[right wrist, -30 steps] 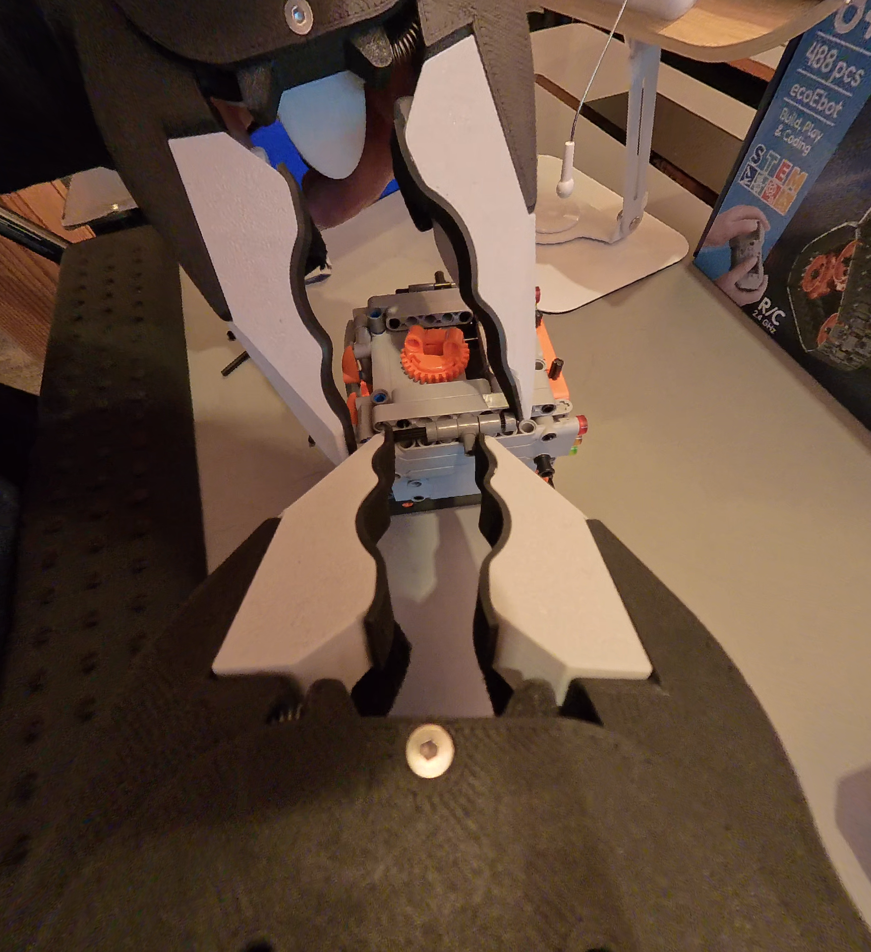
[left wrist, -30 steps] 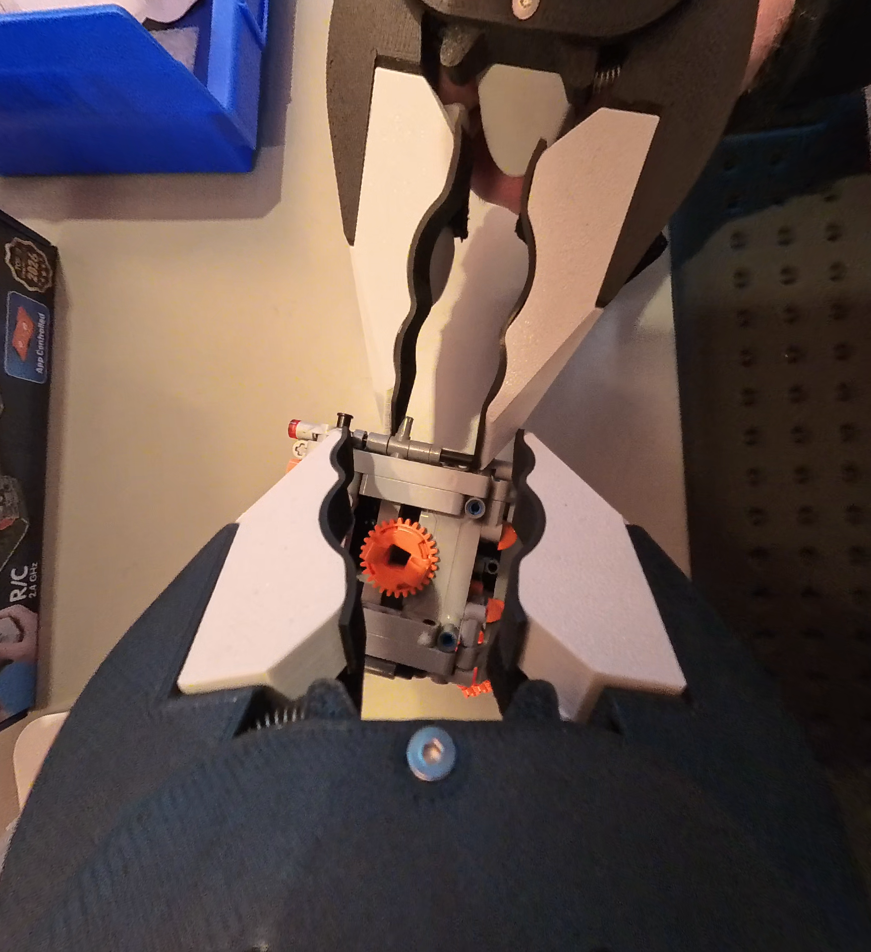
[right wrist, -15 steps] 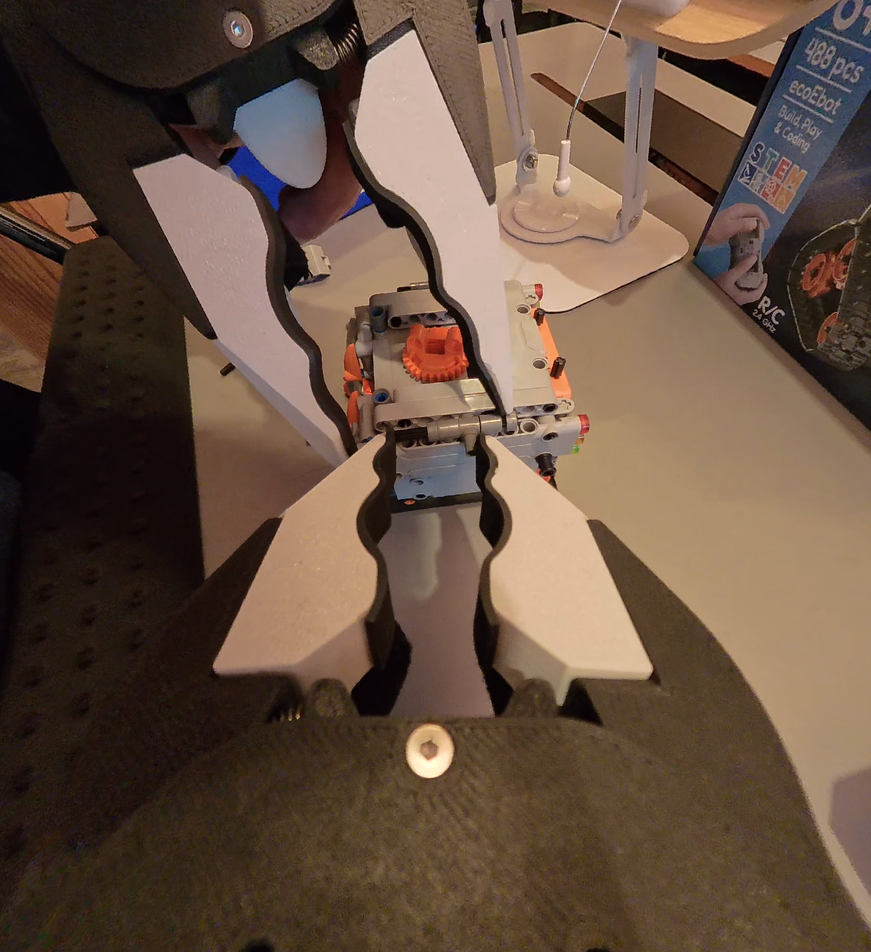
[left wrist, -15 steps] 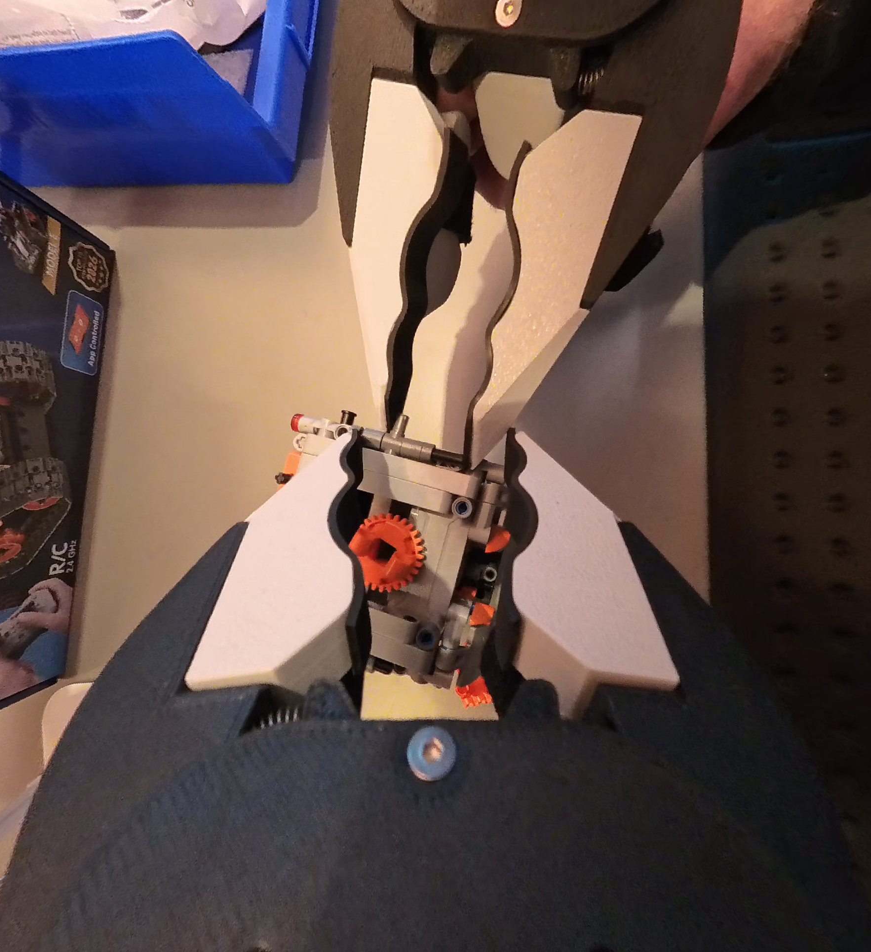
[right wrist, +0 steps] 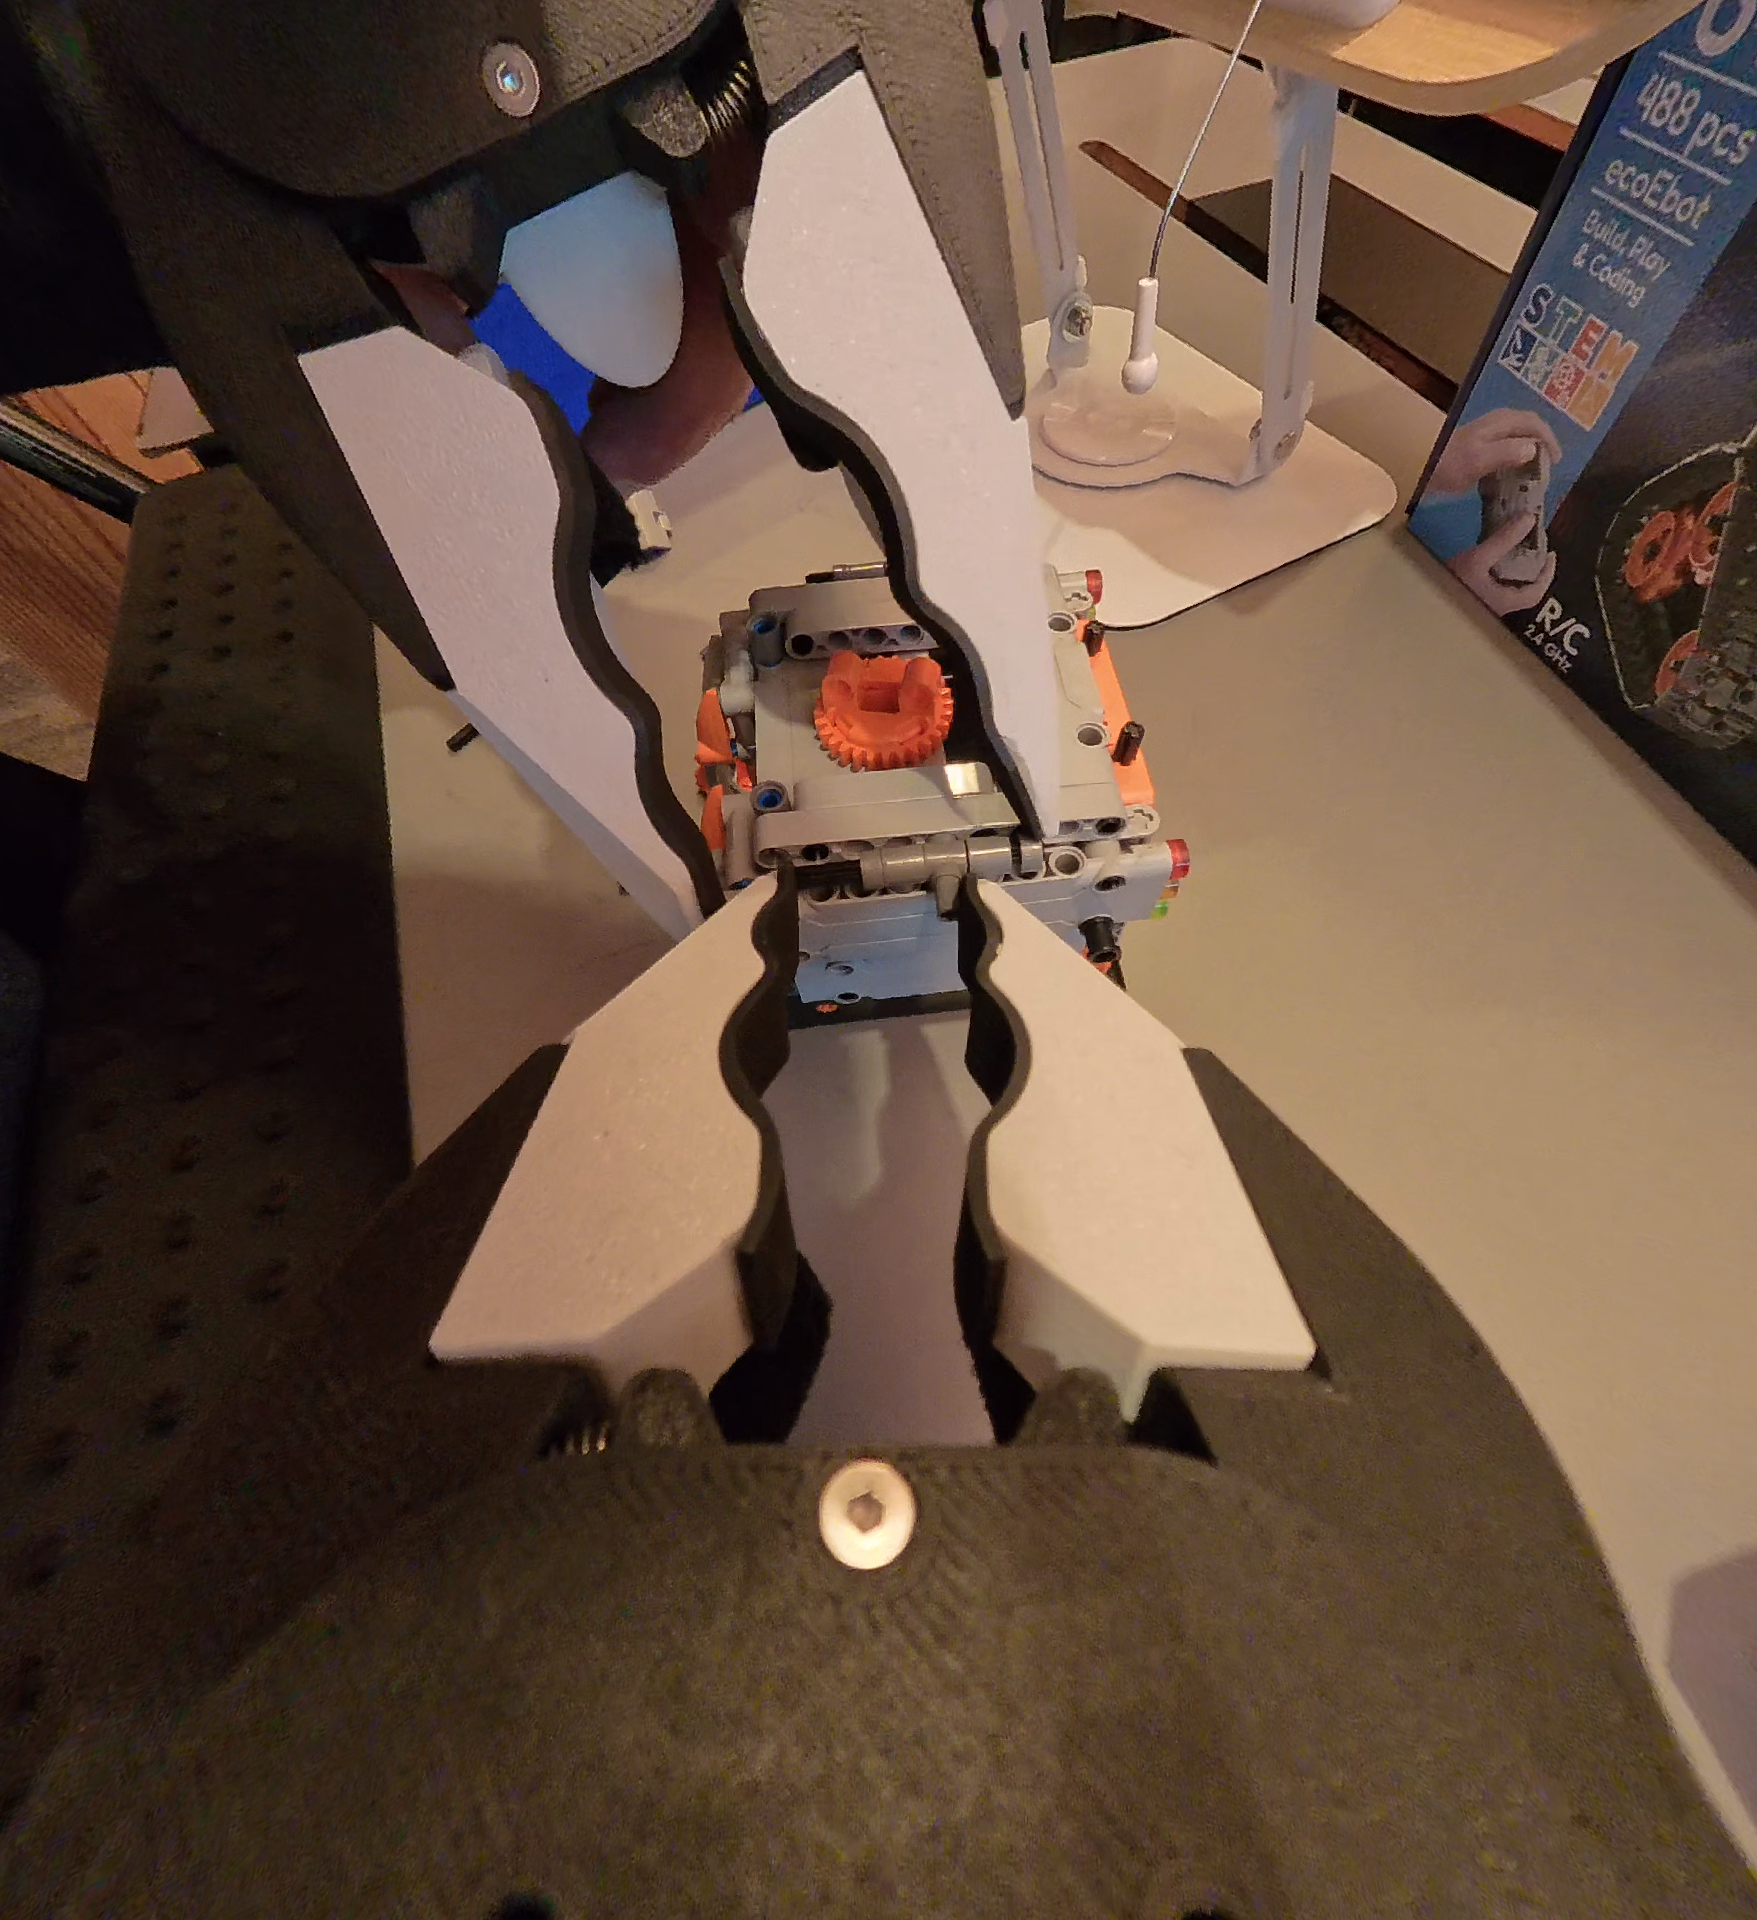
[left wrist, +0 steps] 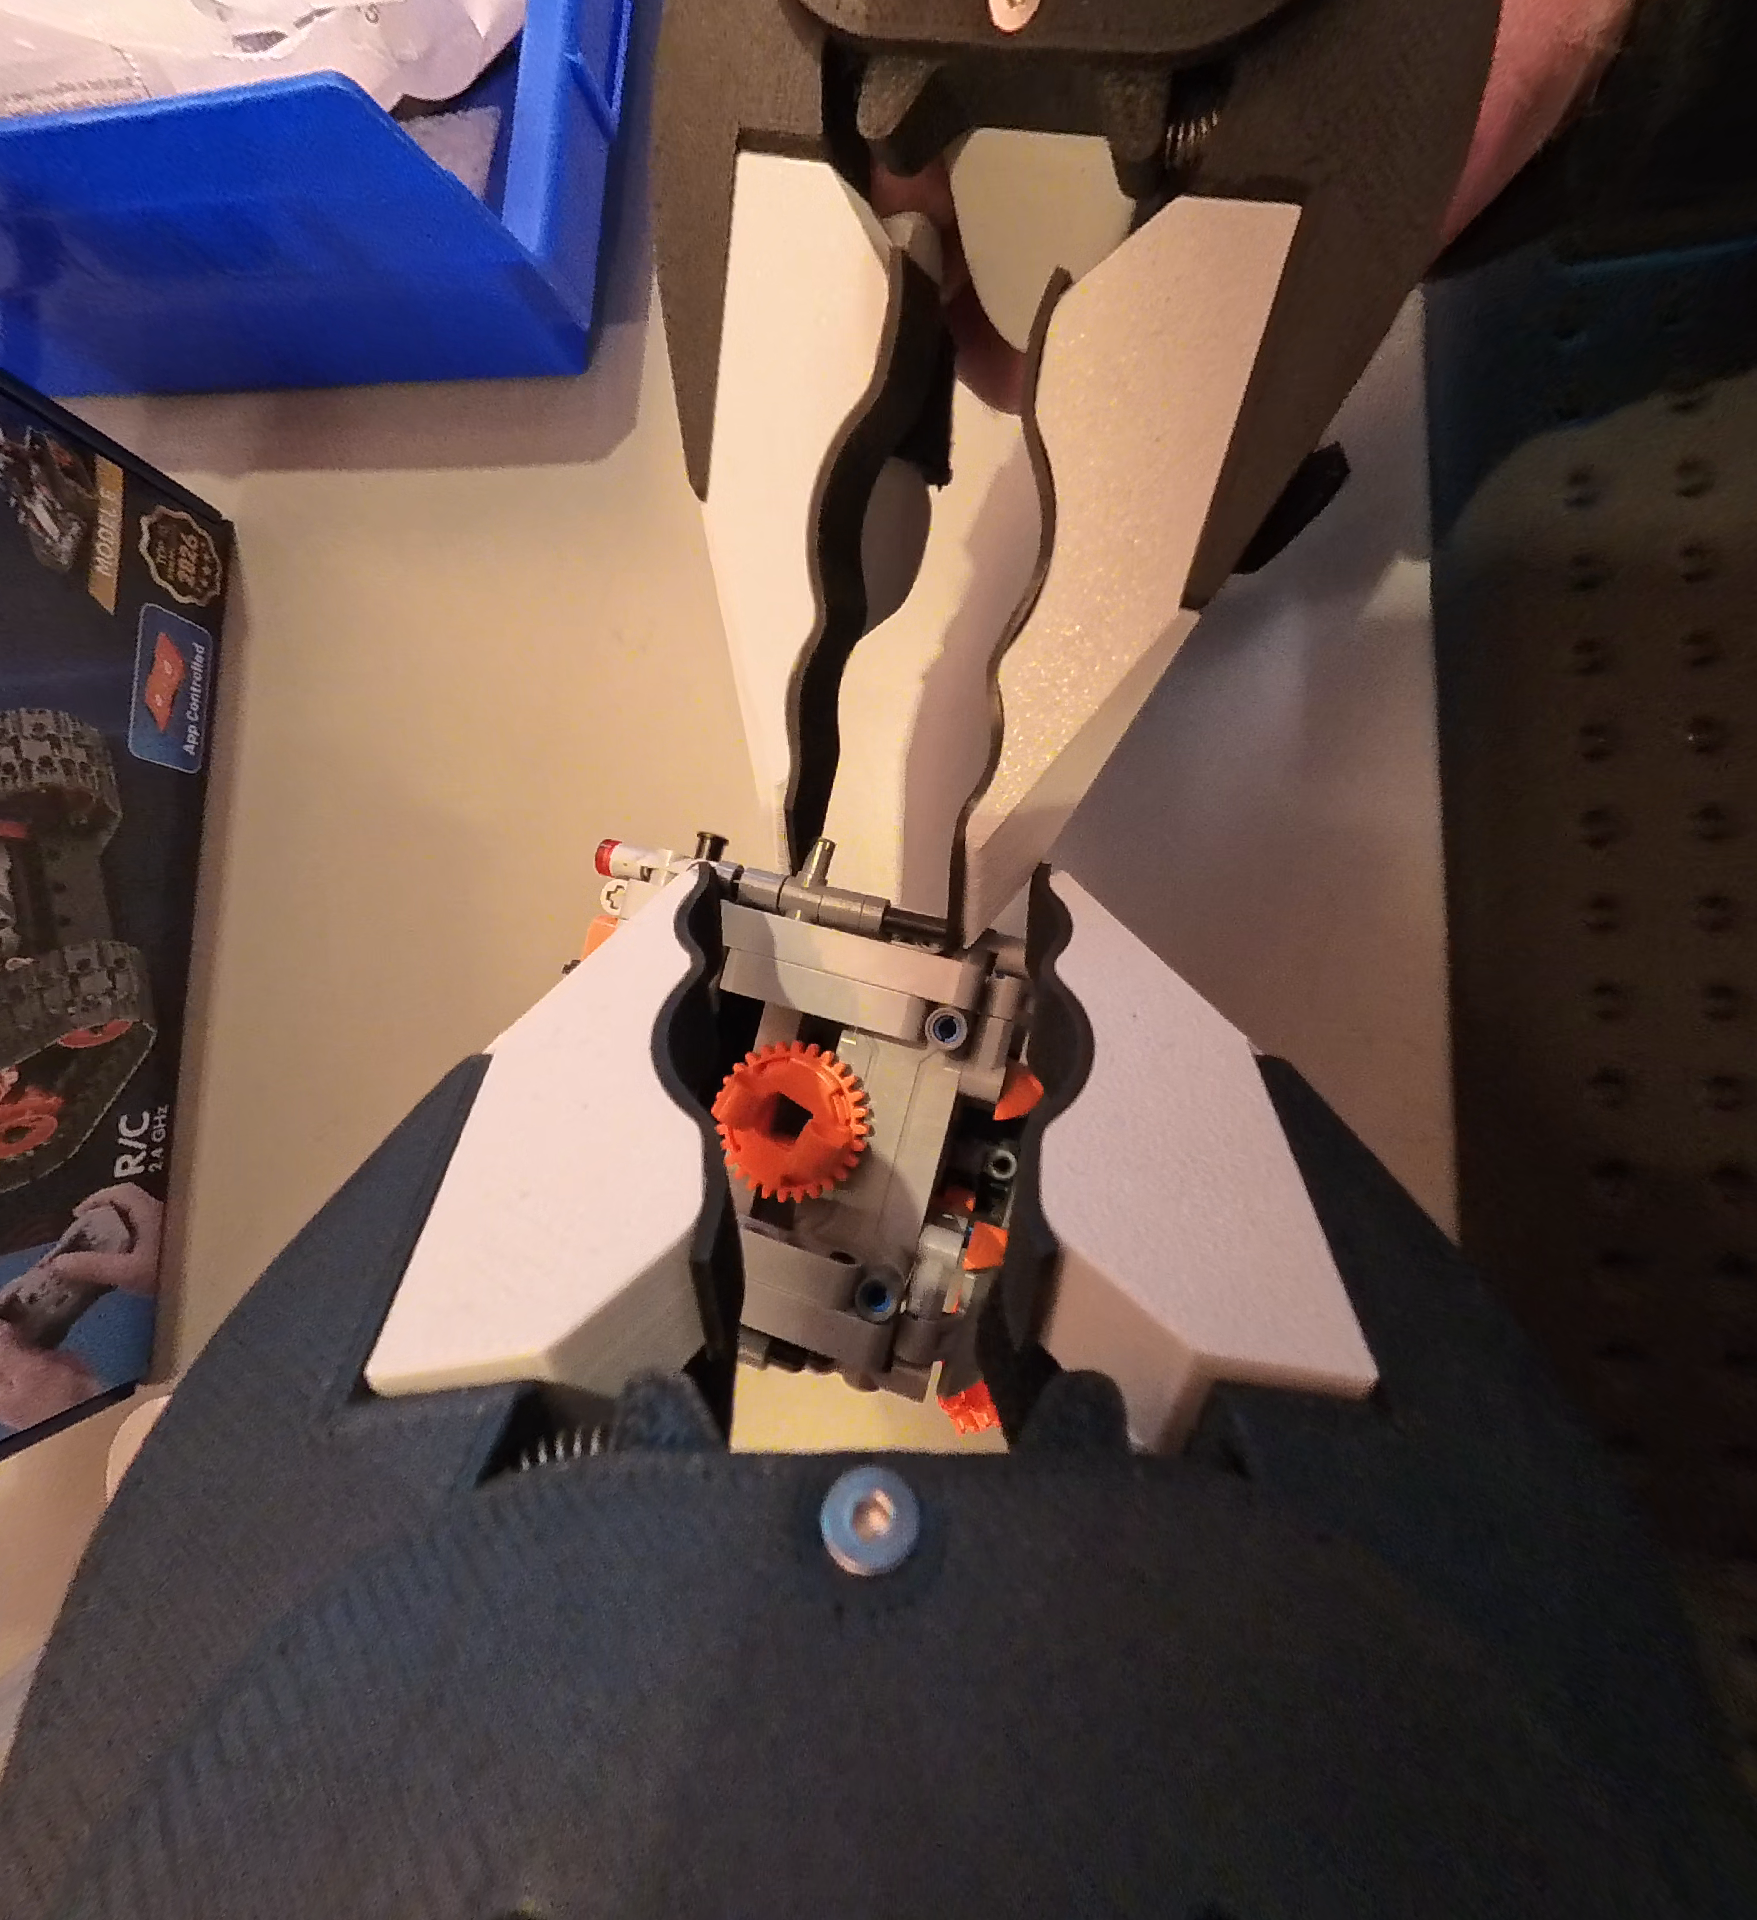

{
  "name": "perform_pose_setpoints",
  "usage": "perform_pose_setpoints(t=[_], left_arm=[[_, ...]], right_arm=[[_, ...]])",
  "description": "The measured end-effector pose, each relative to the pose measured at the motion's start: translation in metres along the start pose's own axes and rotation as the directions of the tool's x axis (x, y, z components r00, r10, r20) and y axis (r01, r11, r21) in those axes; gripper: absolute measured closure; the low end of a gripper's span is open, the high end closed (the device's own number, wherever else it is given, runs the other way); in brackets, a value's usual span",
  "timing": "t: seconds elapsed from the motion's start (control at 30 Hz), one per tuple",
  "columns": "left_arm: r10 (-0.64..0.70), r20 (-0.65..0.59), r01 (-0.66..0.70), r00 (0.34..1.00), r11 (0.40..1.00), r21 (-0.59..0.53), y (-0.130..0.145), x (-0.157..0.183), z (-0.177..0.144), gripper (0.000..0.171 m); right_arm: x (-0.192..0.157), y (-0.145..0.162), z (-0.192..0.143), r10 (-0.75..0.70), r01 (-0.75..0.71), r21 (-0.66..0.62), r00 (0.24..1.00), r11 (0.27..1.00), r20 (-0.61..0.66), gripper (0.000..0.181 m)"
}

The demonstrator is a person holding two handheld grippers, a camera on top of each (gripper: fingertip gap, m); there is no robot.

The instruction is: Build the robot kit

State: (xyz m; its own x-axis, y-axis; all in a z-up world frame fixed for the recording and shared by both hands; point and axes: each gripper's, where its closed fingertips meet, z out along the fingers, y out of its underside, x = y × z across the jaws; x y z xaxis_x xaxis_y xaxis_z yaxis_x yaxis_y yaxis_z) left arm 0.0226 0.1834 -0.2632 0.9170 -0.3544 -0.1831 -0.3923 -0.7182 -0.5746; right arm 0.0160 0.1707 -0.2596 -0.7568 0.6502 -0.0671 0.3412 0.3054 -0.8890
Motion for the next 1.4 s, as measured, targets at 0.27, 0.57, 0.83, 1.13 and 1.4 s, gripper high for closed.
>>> perform_pose_setpoints(t=[0.27,0.57,0.83,1.13,1.4], left_arm=[[-0.022,0.011,0.022,1.000,1.000,0.012,0.000,0.000,0.001,0.117],[-0.033,0.038,0.032,0.999,0.999,0.032,-0.001,-0.003,0.002,0.122],[-0.038,0.039,0.036,0.999,0.998,0.045,-0.001,-0.004,0.002,0.122],[-0.043,0.052,0.040,0.998,0.997,0.059,0.000,-0.005,0.001,0.126],[-0.133,0.007,0.132,0.991,0.986,0.100,-0.004,-0.003,-0.009,0.120]], right_arm=[[0.000,0.001,0.000,-0.009,0.009,-0.001,1.000,1.000,0.007,0.154],[0.002,0.001,-0.001,-0.025,0.025,-0.006,1.000,1.000,0.001,0.161],[0.003,0.000,0.000,-0.027,0.027,-0.011,1.000,1.000,0.003,0.161],[0.004,0.000,0.001,-0.027,0.027,-0.010,1.000,1.000,-0.001,0.163],[0.004,-0.004,0.000,0.008,-0.008,0.008,1.000,1.000,0.010,0.153]])
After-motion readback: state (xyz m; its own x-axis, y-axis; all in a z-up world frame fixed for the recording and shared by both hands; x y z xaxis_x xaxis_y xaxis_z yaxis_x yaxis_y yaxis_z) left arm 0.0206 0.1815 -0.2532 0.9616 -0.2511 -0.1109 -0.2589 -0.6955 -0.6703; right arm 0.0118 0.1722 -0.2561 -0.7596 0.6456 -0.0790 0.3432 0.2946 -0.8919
